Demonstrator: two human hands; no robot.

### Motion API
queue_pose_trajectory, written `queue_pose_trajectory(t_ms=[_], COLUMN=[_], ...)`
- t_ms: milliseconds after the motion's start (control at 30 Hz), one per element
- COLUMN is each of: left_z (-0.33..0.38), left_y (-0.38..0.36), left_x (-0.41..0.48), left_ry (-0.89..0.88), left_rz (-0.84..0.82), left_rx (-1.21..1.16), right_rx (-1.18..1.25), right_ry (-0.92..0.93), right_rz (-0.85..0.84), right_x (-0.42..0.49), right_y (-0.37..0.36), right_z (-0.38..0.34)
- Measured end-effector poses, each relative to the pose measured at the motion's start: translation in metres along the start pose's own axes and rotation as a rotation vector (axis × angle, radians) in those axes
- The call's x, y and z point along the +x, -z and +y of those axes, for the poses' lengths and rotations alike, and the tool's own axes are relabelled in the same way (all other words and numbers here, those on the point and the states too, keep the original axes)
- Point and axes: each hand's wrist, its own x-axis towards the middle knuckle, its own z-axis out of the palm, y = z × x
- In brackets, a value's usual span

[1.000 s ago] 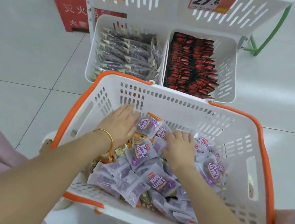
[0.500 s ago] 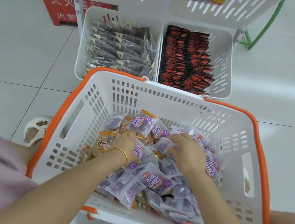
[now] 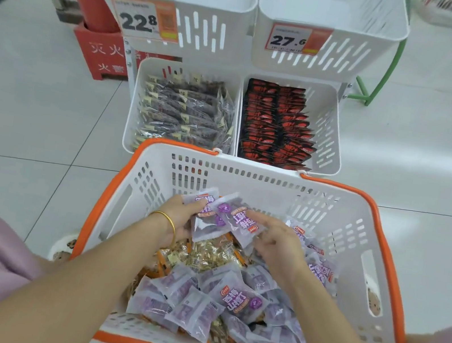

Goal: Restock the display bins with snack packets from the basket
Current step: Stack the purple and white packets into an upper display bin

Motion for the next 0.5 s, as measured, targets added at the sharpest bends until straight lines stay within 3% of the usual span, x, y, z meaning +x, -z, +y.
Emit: queue_pose_trajectory(t_ms=[67,200,500], left_z=[0.006,0.015,0.018], left_y=[-0.003,-0.011,0.004], left_x=[-0.006,-0.020,-0.032], left_ry=[-0.015,-0.040,-0.074], left_rz=[-0.025,-0.035,0.037], left_rx=[-0.050,-0.035,-0.092], right_rx=[0.086,-0.113,0.167], right_ry=[-0.010,0.049,-0.145], right_rz=[0.001,0.151,-0.058], right_x=[-0.001,0.003,0.007], right_y=[-0.001,-0.003,-0.015], right_z=[-0.004,-0.008,-0.022])
